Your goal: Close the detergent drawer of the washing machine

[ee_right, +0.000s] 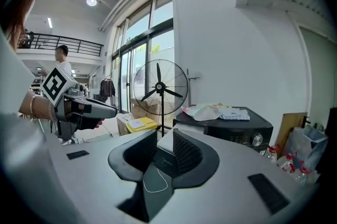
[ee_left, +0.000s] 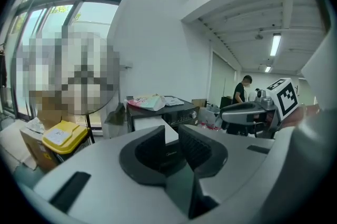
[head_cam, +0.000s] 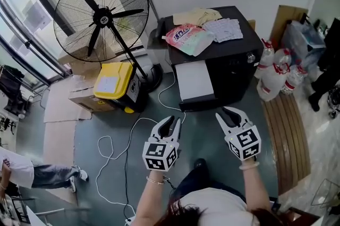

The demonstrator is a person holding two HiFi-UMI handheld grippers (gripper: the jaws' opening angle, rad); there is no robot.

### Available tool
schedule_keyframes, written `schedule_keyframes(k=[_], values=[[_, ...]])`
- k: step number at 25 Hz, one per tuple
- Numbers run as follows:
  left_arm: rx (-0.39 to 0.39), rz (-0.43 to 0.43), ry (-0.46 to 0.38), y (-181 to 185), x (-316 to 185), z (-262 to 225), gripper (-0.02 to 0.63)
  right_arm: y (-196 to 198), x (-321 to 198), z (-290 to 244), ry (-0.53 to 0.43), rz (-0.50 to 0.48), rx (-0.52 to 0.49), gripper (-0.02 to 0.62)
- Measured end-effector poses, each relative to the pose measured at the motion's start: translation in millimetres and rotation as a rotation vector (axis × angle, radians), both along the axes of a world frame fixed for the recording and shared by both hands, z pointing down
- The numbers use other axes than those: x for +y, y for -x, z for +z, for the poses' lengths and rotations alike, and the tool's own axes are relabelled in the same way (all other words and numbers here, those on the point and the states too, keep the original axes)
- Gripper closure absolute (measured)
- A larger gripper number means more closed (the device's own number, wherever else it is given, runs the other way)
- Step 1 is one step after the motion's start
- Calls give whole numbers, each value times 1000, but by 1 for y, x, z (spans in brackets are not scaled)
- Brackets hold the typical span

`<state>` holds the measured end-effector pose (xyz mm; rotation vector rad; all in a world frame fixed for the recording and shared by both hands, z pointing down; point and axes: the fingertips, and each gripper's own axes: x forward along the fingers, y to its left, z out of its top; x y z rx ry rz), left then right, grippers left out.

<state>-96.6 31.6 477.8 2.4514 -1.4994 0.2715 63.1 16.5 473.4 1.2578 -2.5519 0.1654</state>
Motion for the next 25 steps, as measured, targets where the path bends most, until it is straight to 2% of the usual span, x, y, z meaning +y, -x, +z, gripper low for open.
schedule_keyframes(k=[11, 18, 25], values=[[-9, 85, 91, 8, -48, 52, 502, -4, -45, 47, 86, 87, 52, 477], [-14, 93, 130, 11, -70, 80, 503, -11, -65, 76, 137, 108, 80, 476], [-26, 74, 187, 11, -86, 109, 495, -18, -84, 106, 198, 82, 100, 468]])
